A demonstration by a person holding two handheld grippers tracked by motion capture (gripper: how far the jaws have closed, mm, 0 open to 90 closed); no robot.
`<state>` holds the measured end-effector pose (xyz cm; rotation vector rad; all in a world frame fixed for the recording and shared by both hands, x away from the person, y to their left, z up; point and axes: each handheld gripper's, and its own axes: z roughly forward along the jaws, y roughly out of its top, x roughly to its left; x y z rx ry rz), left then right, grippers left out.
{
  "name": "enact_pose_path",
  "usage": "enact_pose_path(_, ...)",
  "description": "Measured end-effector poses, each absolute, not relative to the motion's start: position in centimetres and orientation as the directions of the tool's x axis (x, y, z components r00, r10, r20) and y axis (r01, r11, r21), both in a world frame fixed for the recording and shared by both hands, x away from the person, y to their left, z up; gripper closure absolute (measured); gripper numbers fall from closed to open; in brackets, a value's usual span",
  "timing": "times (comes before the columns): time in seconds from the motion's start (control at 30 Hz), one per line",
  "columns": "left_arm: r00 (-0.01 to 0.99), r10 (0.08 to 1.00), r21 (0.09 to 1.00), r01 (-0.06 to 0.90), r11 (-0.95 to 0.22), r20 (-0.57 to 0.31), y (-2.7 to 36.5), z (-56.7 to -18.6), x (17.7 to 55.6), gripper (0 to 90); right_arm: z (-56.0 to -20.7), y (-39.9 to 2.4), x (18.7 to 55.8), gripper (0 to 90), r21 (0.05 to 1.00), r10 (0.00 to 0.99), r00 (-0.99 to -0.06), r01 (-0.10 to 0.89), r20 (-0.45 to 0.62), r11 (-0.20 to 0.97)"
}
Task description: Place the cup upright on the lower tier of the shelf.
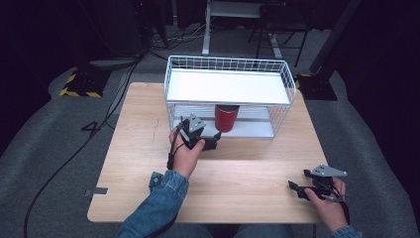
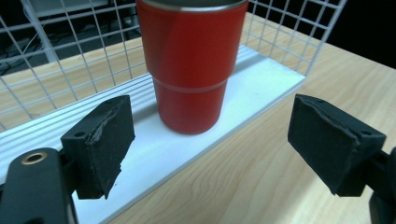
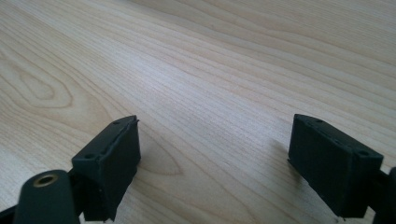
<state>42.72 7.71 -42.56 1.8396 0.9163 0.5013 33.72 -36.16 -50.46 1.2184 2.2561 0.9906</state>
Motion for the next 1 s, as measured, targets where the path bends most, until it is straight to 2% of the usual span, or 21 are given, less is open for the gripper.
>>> enact_pose_path(0.33, 0.673, 0.74, 0.896, 0.338, -0.288, -0.016, 10.0, -41.5, 39.6, 15.4, -50.5, -36.2, 33.7, 16.7, 0.739, 0.838, -0.546, 0.562, -0.006, 0.372)
enact_pose_path(1.0, 0.69, 0.724, 0.847, 0.369, -0.382, 0.026, 15.4, -42.5, 34.8, 15.5, -50.5, -36.1, 33.7, 16.7, 0.739, 0.838, -0.546, 0.561, -0.009, 0.373)
